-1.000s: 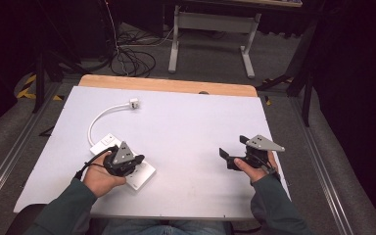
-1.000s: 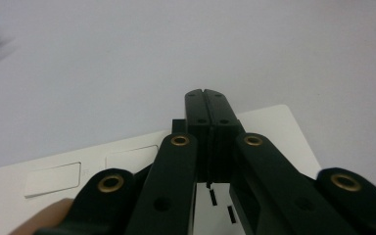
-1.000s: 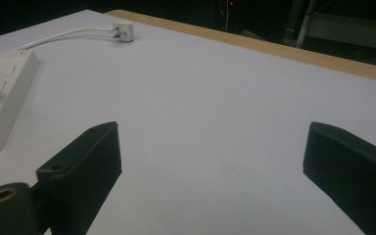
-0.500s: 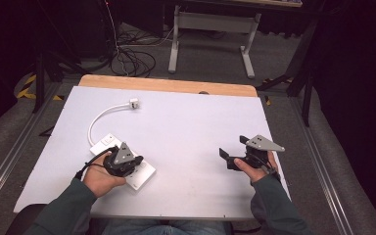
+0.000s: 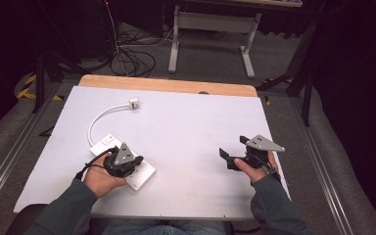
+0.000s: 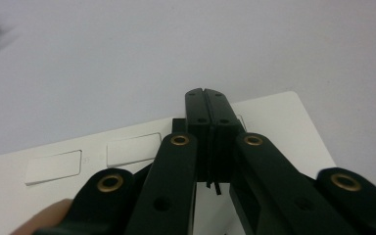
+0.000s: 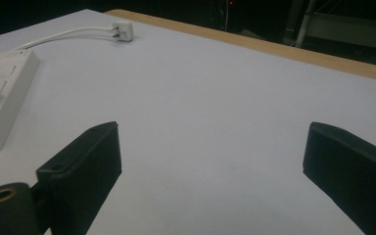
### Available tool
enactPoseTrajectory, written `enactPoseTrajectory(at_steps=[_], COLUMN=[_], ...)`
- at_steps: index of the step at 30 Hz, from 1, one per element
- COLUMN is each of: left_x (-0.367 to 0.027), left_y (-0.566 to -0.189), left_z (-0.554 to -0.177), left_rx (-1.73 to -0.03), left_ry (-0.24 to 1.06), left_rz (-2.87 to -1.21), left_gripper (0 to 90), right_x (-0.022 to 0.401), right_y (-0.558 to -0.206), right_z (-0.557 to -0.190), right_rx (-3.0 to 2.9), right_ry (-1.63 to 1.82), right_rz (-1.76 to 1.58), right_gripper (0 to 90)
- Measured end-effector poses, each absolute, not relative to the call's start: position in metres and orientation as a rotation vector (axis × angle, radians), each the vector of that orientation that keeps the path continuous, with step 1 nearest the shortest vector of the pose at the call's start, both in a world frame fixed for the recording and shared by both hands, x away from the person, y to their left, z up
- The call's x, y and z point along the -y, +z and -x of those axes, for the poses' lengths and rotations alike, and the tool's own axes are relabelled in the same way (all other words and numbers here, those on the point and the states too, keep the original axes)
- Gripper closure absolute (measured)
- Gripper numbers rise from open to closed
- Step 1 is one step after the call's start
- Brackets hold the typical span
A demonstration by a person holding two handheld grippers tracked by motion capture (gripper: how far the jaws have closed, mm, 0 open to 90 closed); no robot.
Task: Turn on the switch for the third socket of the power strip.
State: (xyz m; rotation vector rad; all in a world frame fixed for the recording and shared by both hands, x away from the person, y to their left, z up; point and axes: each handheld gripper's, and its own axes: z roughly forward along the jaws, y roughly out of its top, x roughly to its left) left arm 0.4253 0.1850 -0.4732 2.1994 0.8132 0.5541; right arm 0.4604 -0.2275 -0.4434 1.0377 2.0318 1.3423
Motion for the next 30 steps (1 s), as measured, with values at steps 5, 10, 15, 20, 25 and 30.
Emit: enactPoseTrajectory(at_steps=[5, 10, 15, 20, 25, 30], left_x=[-0.19, -0.1907, -0.1904, -0.1904, -0.1904, -0.1903], left_y=[-0.4744, -0.4748, -0.4747, -0.4748, -0.4746, -0.4748], left_z=[-0.4268, -0.4268, -0.4265, -0.4264, -0.4263, -0.4265], left_rx=[-0.872, -0.858, -0.853, -0.851, -0.852, -0.853], left_ry=[0.572, 0.569, 0.576, 0.583, 0.579, 0.578], left_rz=[-2.194, -2.192, -2.196, -2.197, -2.198, -2.196], left_gripper=[90.0, 90.0, 90.0, 90.0, 90.0, 90.0], right_x=[0.2283, 0.2277, 0.2278, 0.2278, 0.2268, 0.228], right_y=[-0.4432, -0.4432, -0.4432, -0.4427, -0.4427, -0.4433], right_z=[-0.4601, -0.4604, -0.4604, -0.459, -0.4589, -0.4592], right_rx=[-2.029, -2.032, -2.033, -2.028, -2.035, -2.035], right_ry=[1.344, 1.343, 1.343, 1.344, 1.336, 1.338], right_rz=[-1.035, -1.029, -1.029, -1.037, -1.03, -1.036], right_gripper=[7.8, 7.8, 7.8, 7.8, 7.8, 7.8])
